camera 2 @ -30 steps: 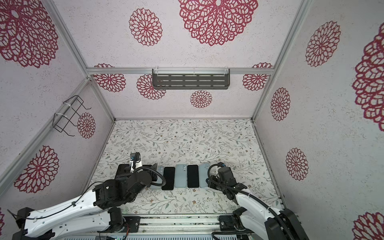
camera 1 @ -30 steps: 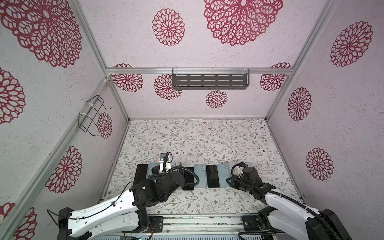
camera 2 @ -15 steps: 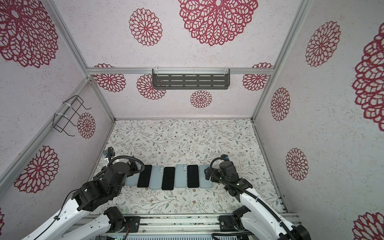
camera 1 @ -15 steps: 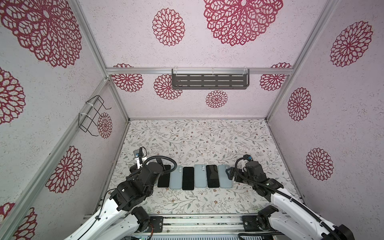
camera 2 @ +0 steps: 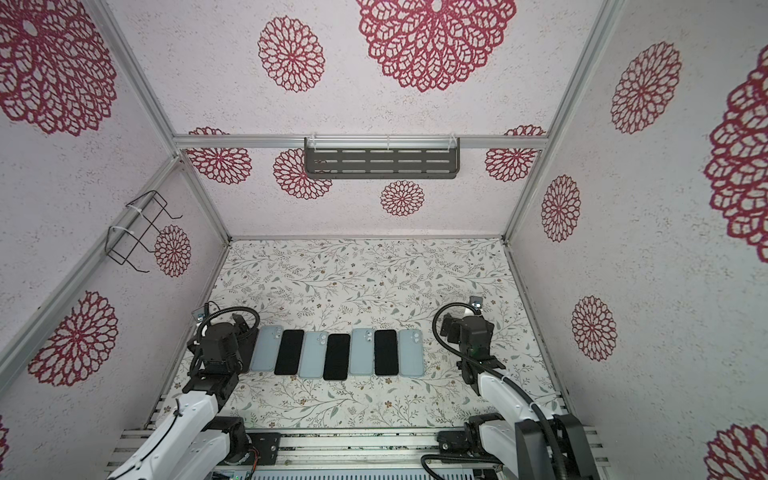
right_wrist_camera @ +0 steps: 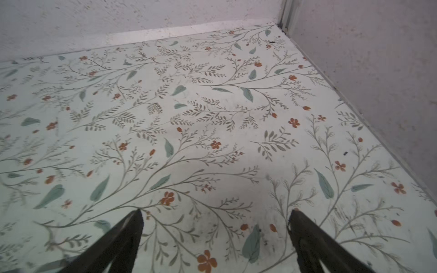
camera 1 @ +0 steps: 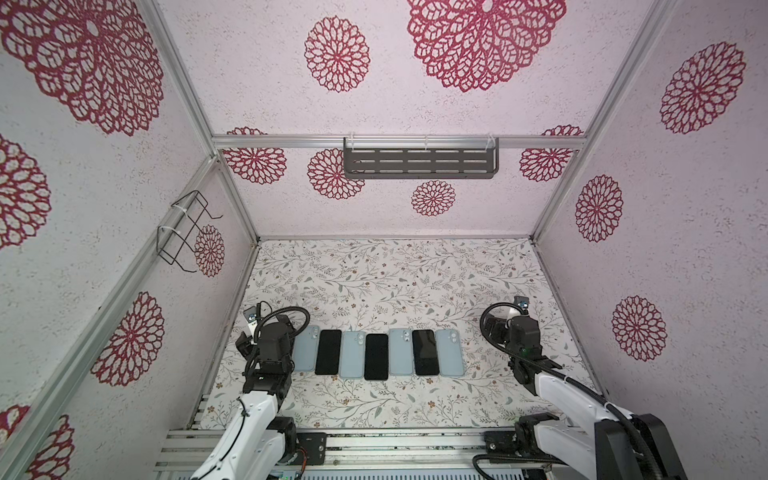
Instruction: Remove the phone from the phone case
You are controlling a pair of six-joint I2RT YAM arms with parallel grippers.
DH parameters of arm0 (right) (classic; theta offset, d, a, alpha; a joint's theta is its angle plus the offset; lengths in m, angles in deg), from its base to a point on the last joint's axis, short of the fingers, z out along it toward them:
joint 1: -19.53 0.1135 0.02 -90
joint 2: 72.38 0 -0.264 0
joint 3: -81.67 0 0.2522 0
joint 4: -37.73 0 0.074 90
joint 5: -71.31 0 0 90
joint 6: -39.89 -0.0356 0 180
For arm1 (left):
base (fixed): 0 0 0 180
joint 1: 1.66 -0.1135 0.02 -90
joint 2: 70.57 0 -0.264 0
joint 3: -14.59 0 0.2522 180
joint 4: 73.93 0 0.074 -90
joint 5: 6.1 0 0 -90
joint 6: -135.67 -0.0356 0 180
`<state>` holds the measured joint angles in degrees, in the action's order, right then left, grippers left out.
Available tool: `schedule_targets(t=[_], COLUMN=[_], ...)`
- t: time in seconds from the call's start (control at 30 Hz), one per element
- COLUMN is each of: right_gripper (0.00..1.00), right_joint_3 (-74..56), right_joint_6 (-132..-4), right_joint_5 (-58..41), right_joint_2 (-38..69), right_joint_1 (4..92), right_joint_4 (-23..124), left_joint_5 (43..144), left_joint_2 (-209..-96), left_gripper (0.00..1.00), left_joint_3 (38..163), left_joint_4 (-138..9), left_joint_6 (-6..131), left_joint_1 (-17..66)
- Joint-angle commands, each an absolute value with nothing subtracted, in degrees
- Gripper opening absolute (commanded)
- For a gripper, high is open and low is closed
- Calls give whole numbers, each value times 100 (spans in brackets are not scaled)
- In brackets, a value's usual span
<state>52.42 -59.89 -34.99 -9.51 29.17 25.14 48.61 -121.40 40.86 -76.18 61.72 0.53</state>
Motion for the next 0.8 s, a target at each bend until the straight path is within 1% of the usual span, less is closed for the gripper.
schedule_targets(t=[0.0, 0.03, 0.07, 0.1, 0.13, 0.17, 0.23, 0.3, 0.33, 0.37, 0.43, 0.47, 0.5, 0.53, 0.6, 0.77], right_gripper=[99, 99, 99, 99, 99, 99, 99, 99, 99, 99, 99, 99, 99, 99, 99, 99], right_joint_3=[5367, 5480, 5445, 5612, 5709, 5753, 6146, 6238, 6222, 6095, 5521, 5309, 5334, 5376, 5403, 5424], right_joint_6=[-5229, -5185, -5154, -5071, -4930, -4829, -4528, -4663, -4647, -4605, -4931, -5150, -5322, -5329, -5329, -5198], right_joint_5=[-3652, -3655, -3661, -3685, -3832, -3702, -3607, -3618, -3640, -3644, -3706, -3721, -3376, -3334, -3351, -3813], right_joint_2=[-583, -301, -160, 115, 272, 202, 519, 1118, 1586, 1856, 1516, 1613, 1530, 1556, 1513, 1558], right_joint_1=[2849, 2836, 2824, 2823, 2839, 2831, 2778, 2657, 2636, 2628, 2474, 2293, 2072, 2039, 2057, 2263], right_joint_4=[210, -280, -183, -684, -1130, -1117, -2390, -3073, -3601, -3697, -2071, -1781, -1640, -1781, -1772, -1916], left_joint_5=[5560, 5702, 5752, 5654, 5951, 6379, 6636, 6972, 7013, 6997, 7248, 7364, 7394, 7388, 7401, 7409], left_joint_2=[-13091, -13620, -14091, -14620, -14961, -15229, -15901, -16290, -16097, -15906, -15874, -15989, -15982, -15926, -16000, -15961], left_gripper=[97, 97, 97, 97, 97, 97, 97, 97, 97, 97, 97, 97, 97, 97, 97, 97], left_joint_3=[3771, 3781, 3815, 3808, 3676, 3672, 3945, 4207, 4350, 4523, 4931, 5006, 5079, 5093, 5068, 5063], left_joint_4=[-11017, -11396, -11743, -12587, -13171, -13476, -13598, -13603, -13046, -12392, -11571, -11614, -11420, -11287, -11499, -11426], left_joint_6=[5264, 5288, 5256, 5159, 5324, 5371, 5299, 5213, 5299, 5424, 5778, 5684, 5618, 5638, 5602, 5612], left_joint_1=[-231, -376, -449, -471, -542, -638, -667, -728, -755, -837, -1154, -1155, -1097, -1095, -1103, -1103])
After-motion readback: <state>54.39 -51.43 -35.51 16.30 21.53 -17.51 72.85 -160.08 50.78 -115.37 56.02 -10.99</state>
